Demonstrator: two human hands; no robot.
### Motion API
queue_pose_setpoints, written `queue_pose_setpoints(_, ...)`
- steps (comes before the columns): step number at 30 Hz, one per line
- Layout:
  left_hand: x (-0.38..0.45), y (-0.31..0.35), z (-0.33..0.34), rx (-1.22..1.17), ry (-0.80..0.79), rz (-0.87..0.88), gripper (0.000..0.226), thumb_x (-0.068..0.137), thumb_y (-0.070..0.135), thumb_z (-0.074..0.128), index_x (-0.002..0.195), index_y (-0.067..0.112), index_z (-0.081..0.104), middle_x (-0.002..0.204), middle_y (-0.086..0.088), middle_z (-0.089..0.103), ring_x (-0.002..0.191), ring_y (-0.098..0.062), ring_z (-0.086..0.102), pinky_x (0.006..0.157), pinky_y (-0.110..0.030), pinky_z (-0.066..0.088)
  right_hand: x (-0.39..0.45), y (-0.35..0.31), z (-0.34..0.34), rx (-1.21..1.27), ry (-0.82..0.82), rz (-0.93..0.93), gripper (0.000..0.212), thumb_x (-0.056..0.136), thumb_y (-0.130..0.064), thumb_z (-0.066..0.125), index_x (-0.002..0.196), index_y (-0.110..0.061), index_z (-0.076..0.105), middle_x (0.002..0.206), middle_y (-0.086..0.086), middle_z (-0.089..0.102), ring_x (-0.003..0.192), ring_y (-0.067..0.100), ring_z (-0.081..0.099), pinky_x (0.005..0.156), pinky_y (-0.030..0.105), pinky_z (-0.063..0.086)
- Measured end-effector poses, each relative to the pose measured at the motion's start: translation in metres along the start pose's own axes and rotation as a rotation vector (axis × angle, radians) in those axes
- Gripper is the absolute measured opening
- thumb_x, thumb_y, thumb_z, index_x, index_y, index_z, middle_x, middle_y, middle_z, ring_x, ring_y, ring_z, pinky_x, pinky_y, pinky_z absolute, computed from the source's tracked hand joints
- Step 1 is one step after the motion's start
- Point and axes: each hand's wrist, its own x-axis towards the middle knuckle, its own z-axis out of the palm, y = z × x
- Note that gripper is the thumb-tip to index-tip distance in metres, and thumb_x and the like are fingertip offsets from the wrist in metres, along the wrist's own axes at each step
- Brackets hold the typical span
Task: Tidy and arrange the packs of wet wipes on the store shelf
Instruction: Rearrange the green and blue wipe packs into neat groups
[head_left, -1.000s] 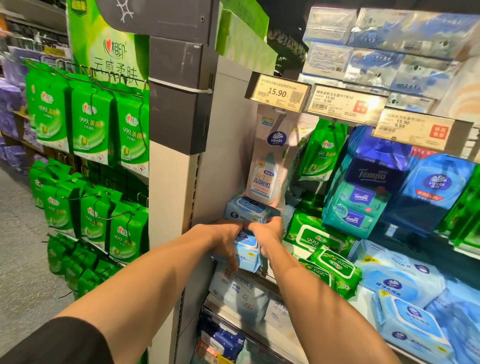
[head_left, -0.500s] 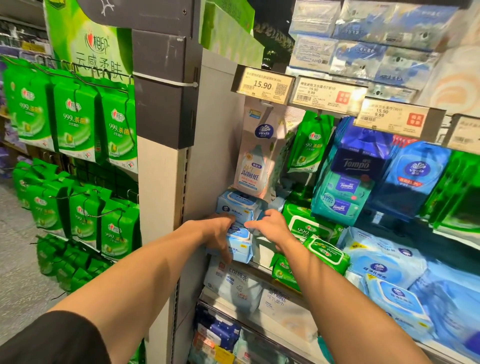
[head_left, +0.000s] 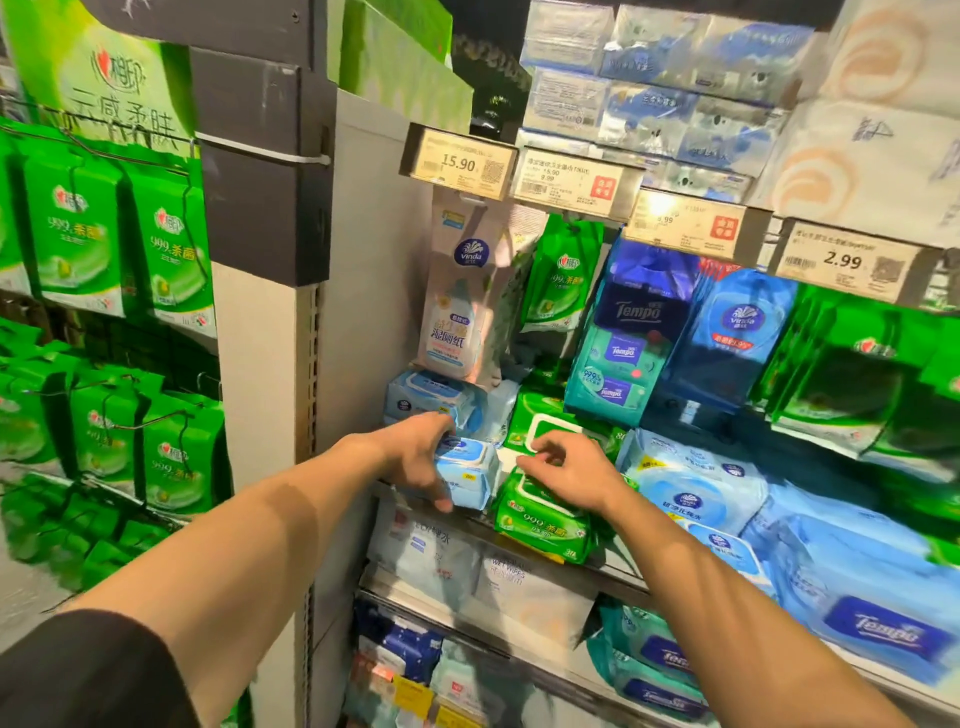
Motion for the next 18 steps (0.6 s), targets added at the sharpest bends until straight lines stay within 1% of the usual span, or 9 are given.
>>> queue_pose_setpoints(1,0.002,0.005,0.001,0.014,-0.001,0.011,0.081,0.048,0.04,0.093,0.112,0.019,0.048,0.108,0.003,0.051,0.095,-0.016,0.053,0.078,-0.027,0.047,-0.004,0.0,-0.004,-0.069,-0.1,0.0,0.065,0.077,-0.052,0.076,0.126,-0.014,0.059,0.121,0.004,0.062,0.108,0.018,0.059,0.093,0.028,0.048)
queue_pose_setpoints(3,0.007,0.012,0.004,0.05,-0.012,0.017,0.081,0.047,0.044,0.091,0.11,0.022,0.046,0.11,0.003,0.05,0.096,-0.016,0.052,0.079,-0.028,0.047,-0.014,0.003,-0.009,-0.274,-0.299,0.028,0.105,0.06,-0.07,0.077,0.145,-0.02,0.041,0.144,0.001,0.046,0.131,0.022,0.045,0.11,0.036,0.038)
queue_pose_setpoints(4,0.008,0.012,0.006,0.06,-0.011,0.01,0.081,0.045,0.047,0.09,0.108,0.024,0.045,0.11,0.003,0.05,0.095,-0.016,0.052,0.078,-0.027,0.045,-0.017,0.006,-0.007,-0.379,-0.335,0.017,0.113,0.056,-0.072,0.078,0.148,-0.022,0.035,0.15,0.002,0.04,0.136,0.024,0.039,0.113,0.039,0.034)
queue_pose_setpoints(5,0.01,0.013,0.007,0.07,-0.009,0.004,0.082,0.044,0.049,0.089,0.108,0.025,0.045,0.11,0.003,0.05,0.093,-0.016,0.052,0.076,-0.026,0.044,-0.021,0.011,-0.006,-0.433,-0.322,0.003,0.112,0.057,-0.069,0.079,0.148,-0.023,0.034,0.151,0.004,0.039,0.137,0.025,0.036,0.113,0.04,0.033)
queue_pose_setpoints(7,0.009,0.015,0.007,0.091,-0.008,-0.001,0.084,0.044,0.052,0.089,0.111,0.024,0.046,0.112,0.002,0.052,0.093,-0.016,0.052,0.076,-0.026,0.043,-0.026,0.022,-0.005,-0.427,-0.241,0.005,0.106,0.059,-0.06,0.083,0.146,-0.023,0.036,0.149,0.005,0.04,0.135,0.026,0.036,0.112,0.04,0.034)
queue_pose_setpoints(9,0.008,0.021,0.007,0.114,-0.023,0.0,0.086,0.047,0.051,0.09,0.115,0.021,0.047,0.113,0.001,0.051,0.096,-0.018,0.052,0.081,-0.029,0.047,-0.032,0.028,-0.009,-0.397,-0.197,0.034,0.105,0.058,-0.057,0.085,0.146,-0.024,0.037,0.15,0.002,0.039,0.136,0.025,0.034,0.113,0.042,0.032)
queue_pose_setpoints(12,0.008,0.033,0.01,0.149,-0.041,0.017,0.087,0.05,0.052,0.09,0.118,0.018,0.047,0.113,0.0,0.051,0.099,-0.02,0.052,0.088,-0.036,0.049,-0.04,0.033,-0.016,-0.392,-0.2,0.037,0.103,0.06,-0.052,0.086,0.146,-0.023,0.036,0.15,0.003,0.037,0.137,0.026,0.031,0.114,0.041,0.03)
queue_pose_setpoints(15,0.011,0.041,0.017,0.176,-0.025,0.036,0.083,0.048,0.06,0.085,0.112,0.022,0.047,0.109,-0.001,0.051,0.094,-0.019,0.049,0.086,-0.037,0.049,-0.048,0.036,-0.022,-0.367,-0.189,0.048,0.103,0.061,-0.048,0.088,0.146,-0.021,0.037,0.148,0.004,0.038,0.137,0.025,0.031,0.114,0.039,0.031)
queue_pose_setpoints(18,0.016,0.05,0.023,0.203,-0.011,0.059,0.089,0.051,0.063,0.083,0.121,0.022,0.046,0.113,-0.001,0.049,0.098,-0.02,0.045,0.089,-0.038,0.047,-0.058,0.039,-0.03,-0.369,-0.178,0.054,0.103,0.06,-0.044,0.089,0.146,-0.024,0.037,0.146,0.004,0.039,0.136,0.024,0.03,0.114,0.039,0.031)
